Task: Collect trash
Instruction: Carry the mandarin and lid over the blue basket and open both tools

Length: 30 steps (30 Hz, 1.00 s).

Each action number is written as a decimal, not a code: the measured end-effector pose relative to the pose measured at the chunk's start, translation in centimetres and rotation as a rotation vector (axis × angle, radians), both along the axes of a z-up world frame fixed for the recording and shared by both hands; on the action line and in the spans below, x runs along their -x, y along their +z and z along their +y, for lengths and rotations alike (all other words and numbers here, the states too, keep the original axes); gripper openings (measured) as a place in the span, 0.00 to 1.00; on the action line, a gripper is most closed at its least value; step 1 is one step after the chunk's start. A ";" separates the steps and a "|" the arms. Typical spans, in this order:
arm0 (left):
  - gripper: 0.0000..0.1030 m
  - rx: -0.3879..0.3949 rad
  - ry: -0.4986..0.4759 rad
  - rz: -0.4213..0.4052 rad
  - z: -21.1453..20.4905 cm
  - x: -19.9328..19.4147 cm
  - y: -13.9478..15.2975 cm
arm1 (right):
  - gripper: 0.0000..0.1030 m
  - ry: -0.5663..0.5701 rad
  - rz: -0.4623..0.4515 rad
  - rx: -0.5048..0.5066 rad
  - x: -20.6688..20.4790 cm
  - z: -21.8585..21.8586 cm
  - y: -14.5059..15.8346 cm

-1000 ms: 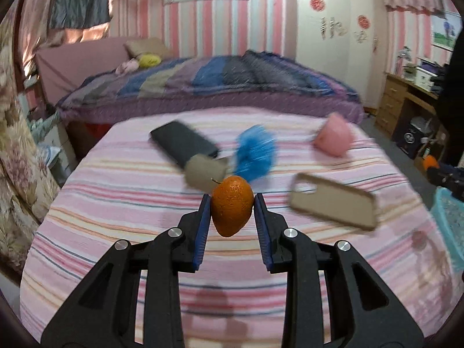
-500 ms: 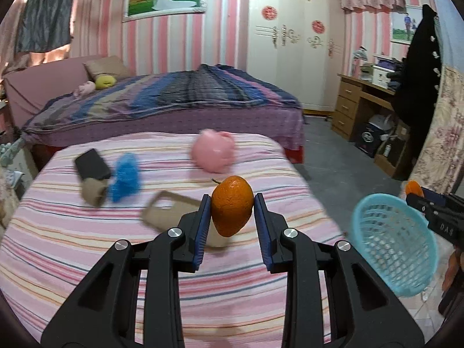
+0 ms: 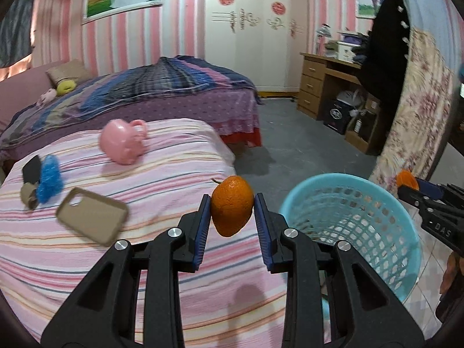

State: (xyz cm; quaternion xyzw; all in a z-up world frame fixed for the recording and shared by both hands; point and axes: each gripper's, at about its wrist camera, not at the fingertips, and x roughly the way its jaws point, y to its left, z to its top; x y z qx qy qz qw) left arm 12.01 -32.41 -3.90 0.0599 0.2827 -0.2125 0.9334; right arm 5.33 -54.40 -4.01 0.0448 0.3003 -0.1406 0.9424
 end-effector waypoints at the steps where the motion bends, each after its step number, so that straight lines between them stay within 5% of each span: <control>1: 0.29 -0.004 -0.010 -0.001 -0.6 0.0 -0.1 | 0.39 -0.007 0.003 -0.002 0.2 -0.5 -0.2; 17: 0.30 0.019 -0.140 -0.016 -6.3 0.9 0.1 | 0.39 -0.044 0.028 -0.004 -0.1 -2.1 -2.0; 18: 0.34 0.019 -0.151 -0.010 -6.5 0.8 0.0 | 0.39 -0.043 0.033 -0.001 0.0 -2.1 -2.1; 22: 0.80 0.002 -0.141 -0.051 -6.4 1.1 0.0 | 0.39 -0.046 0.034 0.000 -0.2 -2.1 -2.2; 30: 0.91 0.001 -0.077 -0.070 -3.4 0.3 0.9 | 0.39 -0.043 0.031 0.000 -0.3 -1.8 -2.5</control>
